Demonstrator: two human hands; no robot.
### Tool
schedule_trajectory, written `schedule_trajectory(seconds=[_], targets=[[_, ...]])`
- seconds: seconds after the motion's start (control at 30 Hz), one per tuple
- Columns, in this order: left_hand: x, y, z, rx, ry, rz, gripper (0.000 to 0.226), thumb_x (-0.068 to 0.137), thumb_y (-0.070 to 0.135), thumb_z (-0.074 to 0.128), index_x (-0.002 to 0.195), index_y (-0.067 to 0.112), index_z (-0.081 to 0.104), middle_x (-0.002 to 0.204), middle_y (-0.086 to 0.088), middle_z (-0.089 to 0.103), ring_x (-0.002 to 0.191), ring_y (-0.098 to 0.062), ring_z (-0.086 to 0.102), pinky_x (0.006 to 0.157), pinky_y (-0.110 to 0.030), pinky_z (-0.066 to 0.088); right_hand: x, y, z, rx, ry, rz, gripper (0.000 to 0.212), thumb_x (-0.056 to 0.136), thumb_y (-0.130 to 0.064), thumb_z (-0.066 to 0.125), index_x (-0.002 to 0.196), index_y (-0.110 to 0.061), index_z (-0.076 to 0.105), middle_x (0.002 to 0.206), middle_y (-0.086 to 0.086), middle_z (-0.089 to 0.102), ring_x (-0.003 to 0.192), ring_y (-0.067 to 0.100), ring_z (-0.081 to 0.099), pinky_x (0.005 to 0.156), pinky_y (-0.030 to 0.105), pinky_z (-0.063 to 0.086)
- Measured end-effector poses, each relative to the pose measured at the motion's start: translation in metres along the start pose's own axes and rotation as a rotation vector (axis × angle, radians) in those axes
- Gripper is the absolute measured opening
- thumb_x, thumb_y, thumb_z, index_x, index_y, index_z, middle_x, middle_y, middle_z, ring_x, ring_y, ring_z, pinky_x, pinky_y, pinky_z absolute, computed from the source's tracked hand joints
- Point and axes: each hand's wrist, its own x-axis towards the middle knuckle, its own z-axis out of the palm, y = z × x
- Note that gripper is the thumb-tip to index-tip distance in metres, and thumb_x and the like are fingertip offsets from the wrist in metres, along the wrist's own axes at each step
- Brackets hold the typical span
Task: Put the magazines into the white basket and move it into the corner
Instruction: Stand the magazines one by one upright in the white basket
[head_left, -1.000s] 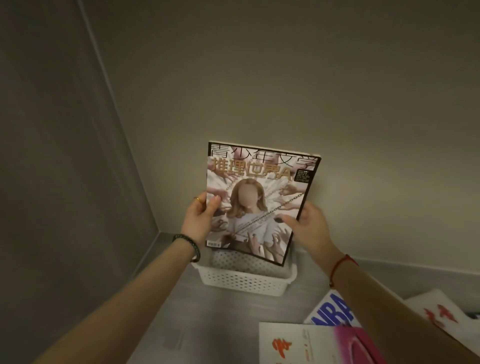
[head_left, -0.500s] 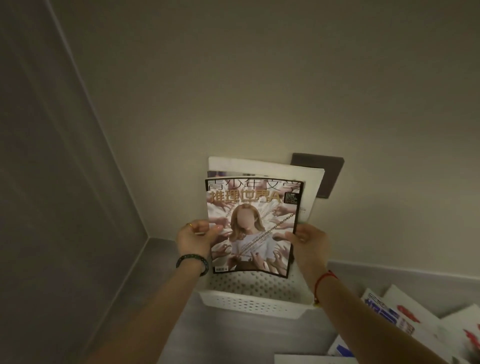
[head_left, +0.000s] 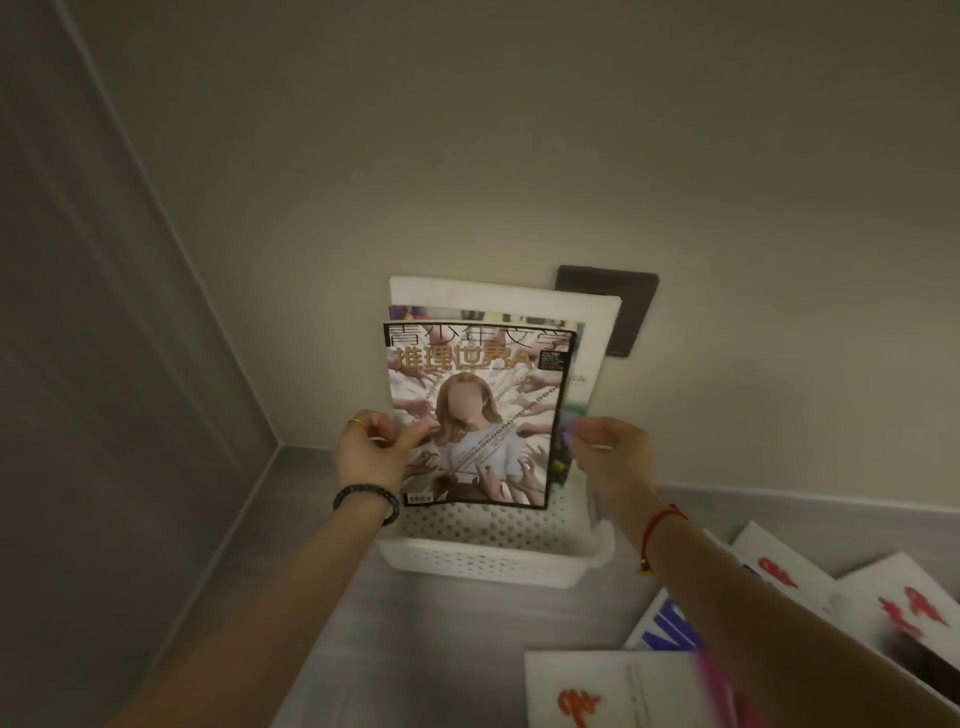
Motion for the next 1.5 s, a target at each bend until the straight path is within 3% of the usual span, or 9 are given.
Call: schedule_trajectory(seconds=[0.5,0.63,0.7,0.9,0.97,1.07,1.23,1.33,1.5], targets=[[-0.255,-0.006,0.044,-0.004,-0.574,-0.182,0.013,0.079,0.018,0.066,0.089,0.015,0.059,0.087,-0.004,0.064,0.084,-0.021,0.060,0.076,-0.029,0.048,-0.102,0.075,-0.239,-0.021,-0.016,0.164,0.022,0.075,0.006,0.065,0.094,-0.006,0.066,0.086,0.014,0.067,0.072,0.025,0.063,0.073,0.034,0.054],[-0.325,-0.014,0.078,0.041,-0.699,-0.262,0.022,0.084,0.025,0.060,0.102,0.013,0.059,0.102,-0.005,0.061,0.097,-0.022,0.058,0.087,-0.031,0.047,-0.131,0.126,-0.295,-0.119,-0.029,0.222,0.032,0.074,0.002,0.068,0.106,0.000,0.061,0.095,0.008,0.063,0.086,0.021,0.060,0.078,0.019,0.052],[-0.353,-0.016,0.091,0.063,-0.746,-0.278,0.019,0.085,0.030,0.057,0.100,0.019,0.058,0.097,0.004,0.059,0.091,-0.013,0.056,0.081,-0.023,0.046,-0.147,0.152,-0.319,-0.213,-0.069,0.278,0.033,0.074,-0.008,0.071,0.105,-0.007,0.061,0.091,-0.001,0.063,0.080,0.013,0.058,0.058,0.005,0.047],[-0.396,-0.020,0.119,0.176,-0.716,-0.186,0.019,0.085,0.033,0.056,0.069,0.038,0.049,0.069,0.020,0.051,0.070,0.001,0.050,0.060,-0.011,0.035,-0.183,0.211,-0.348,-0.363,-0.018,0.537,0.033,0.075,-0.008,0.066,0.108,-0.007,0.057,0.092,0.011,0.066,0.076,0.026,0.064,0.053,0.027,0.052],[-0.403,-0.024,0.124,0.207,-0.719,-0.194,0.003,0.085,0.033,0.056,0.082,0.035,0.055,0.075,0.015,0.057,0.076,-0.007,0.055,0.064,-0.017,0.039,-0.193,0.219,-0.346,-0.284,0.042,0.551,0.033,0.069,0.001,0.066,0.101,0.001,0.058,0.087,0.016,0.066,0.075,0.030,0.064,0.060,0.033,0.054],[-0.410,-0.027,0.128,0.210,-0.707,-0.224,0.030,0.084,0.033,0.057,0.111,0.020,0.058,0.101,0.005,0.065,0.094,-0.014,0.058,0.080,-0.024,0.041,-0.205,0.225,-0.341,-0.158,0.085,0.571,0.028,0.069,0.001,0.065,0.095,0.006,0.056,0.084,0.022,0.065,0.073,0.032,0.062,0.062,0.037,0.053],[-0.416,-0.017,0.127,0.214,-0.744,-0.197,0.041,0.082,0.039,0.057,0.119,0.022,0.053,0.108,0.000,0.067,0.096,-0.016,0.061,0.083,-0.031,0.051,-0.208,0.213,-0.345,-0.117,0.051,0.481,0.009,0.073,0.008,0.059,0.070,0.000,0.060,0.070,0.016,0.060,0.068,0.028,0.056,0.067,0.035,0.045],[-0.413,0.000,0.129,0.283,-0.778,0.010,0.073,0.077,0.043,0.062,0.139,0.025,0.028,0.133,0.000,0.048,0.123,-0.022,0.047,0.099,-0.036,0.046,-0.203,0.182,-0.346,-0.176,-0.057,0.293,0.013,0.076,0.004,0.061,0.077,-0.009,0.064,0.077,0.008,0.066,0.078,0.024,0.062,0.069,0.030,0.051],[-0.393,0.074,0.129,0.653,-0.768,0.811,0.084,0.077,0.047,0.059,0.133,0.051,-0.004,0.150,0.010,-0.013,0.142,-0.019,-0.015,0.115,-0.037,-0.013,-0.186,0.098,-0.338,-0.289,-0.204,-0.123,0.018,0.076,-0.012,0.066,0.059,-0.011,0.064,0.057,0.002,0.063,0.051,0.011,0.056,0.055,0.006,0.041]])
